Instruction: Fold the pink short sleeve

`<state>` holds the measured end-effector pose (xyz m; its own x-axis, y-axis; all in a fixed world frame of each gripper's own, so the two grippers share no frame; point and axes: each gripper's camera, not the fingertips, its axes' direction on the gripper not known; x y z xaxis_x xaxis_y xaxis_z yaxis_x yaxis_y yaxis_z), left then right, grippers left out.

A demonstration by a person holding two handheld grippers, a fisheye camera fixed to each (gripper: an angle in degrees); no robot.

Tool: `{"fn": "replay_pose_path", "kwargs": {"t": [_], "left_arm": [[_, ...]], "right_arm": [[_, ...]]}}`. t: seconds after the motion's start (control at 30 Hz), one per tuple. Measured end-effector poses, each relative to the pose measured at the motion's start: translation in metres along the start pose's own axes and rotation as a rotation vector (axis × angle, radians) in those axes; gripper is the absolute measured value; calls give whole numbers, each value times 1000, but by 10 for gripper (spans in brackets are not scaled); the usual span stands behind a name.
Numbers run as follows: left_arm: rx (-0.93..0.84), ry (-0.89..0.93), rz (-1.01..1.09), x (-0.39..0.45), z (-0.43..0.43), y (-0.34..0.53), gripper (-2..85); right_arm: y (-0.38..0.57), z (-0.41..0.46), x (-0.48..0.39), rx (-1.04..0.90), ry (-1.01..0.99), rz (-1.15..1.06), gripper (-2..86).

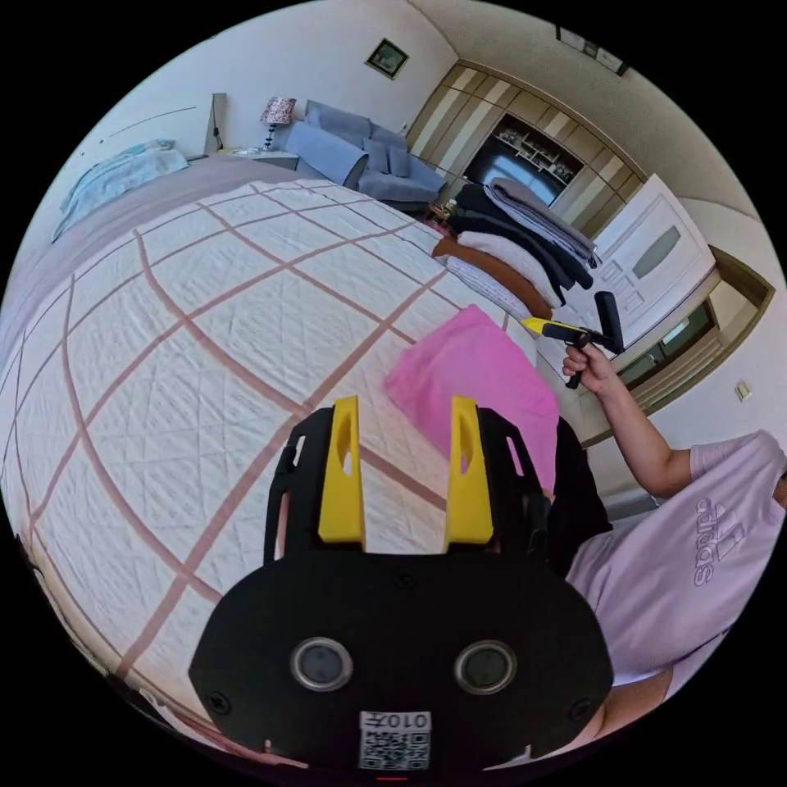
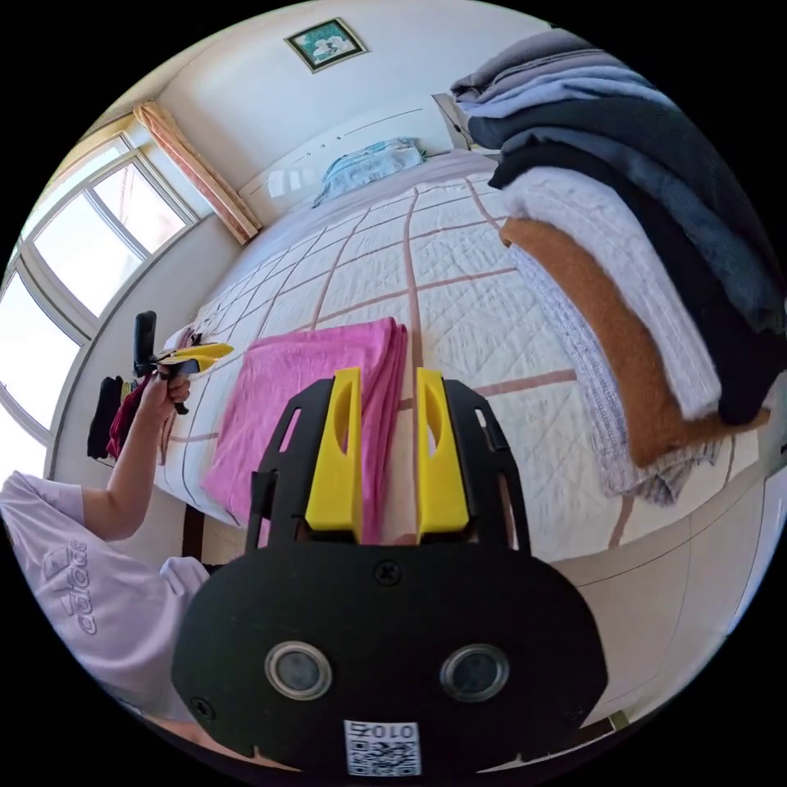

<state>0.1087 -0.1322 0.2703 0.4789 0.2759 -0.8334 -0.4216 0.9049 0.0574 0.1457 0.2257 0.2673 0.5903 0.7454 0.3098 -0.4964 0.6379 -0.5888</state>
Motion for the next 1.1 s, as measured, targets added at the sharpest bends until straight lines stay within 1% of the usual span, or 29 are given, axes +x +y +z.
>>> {"fn": "replay_pose_path", "kwargs": {"t": [0.07, 0.13, 0.23, 0.3, 0.37, 0.4, 0.47, 0.57, 0.63, 0.67, 0.7, 0.73, 0.87, 0.9, 0.97, 1.03, 1.1], "left_arm": [[-51, -74, 109, 50, 0, 17, 137], [-98, -136, 249, 111, 16, 37, 139], [-144, -136, 381, 165, 47, 51, 140], [-191, -154, 453, 190, 67, 58, 141], [-224, -235, 503, 204, 87, 67, 144], [-209, -270, 505, 206, 91, 71, 145], [-205, -245, 469, 201, 83, 69, 147], [-231, -141, 302, 174, 60, 59, 149], [-128, -23, 70, 141, 39, 62, 152], [-100, 23, 6, 131, 36, 64, 153], [-60, 114, -130, 111, 35, 71, 156], [-60, 160, -231, 96, 40, 80, 159], [-78, 139, -334, 79, 49, 100, 166], [-57, 169, -369, 73, 49, 106, 169], [-5, 255, -443, 57, 48, 114, 173], [35, 416, -527, 36, 55, 122, 178], [62, 474, -589, 25, 59, 131, 178]], "right_arm": [[36, -16, -7, 13, -108, -9, 70], [59, -22, -21, 63, -143, -38, 61], [83, -12, -43, 71, -180, -83, 65], [91, 5, -44, 11, -172, -76, 68], [96, 29, -32, -115, -126, -38, 68], [97, 31, -28, -131, -126, -26, 68], [102, 13, -20, -87, -152, 12, 72], [116, -10, -11, -36, -123, 98, 91], [130, -14, 5, -28, -146, 195, 111], [139, -15, 19, -24, -152, 259, 125], [144, -16, 25, -20, -149, 287, 132], [151, -17, 38, -11, -159, 342, 142], [156, -17, 66, -8, -328, 417, 158], [156, -14, 68, -17, -340, 419, 159], [156, -3, 81, -45, -425, 440, 162], [157, 4, 90, -37, -492, 466, 164], [155, 11, 97, -41, -533, 476, 165]]}}
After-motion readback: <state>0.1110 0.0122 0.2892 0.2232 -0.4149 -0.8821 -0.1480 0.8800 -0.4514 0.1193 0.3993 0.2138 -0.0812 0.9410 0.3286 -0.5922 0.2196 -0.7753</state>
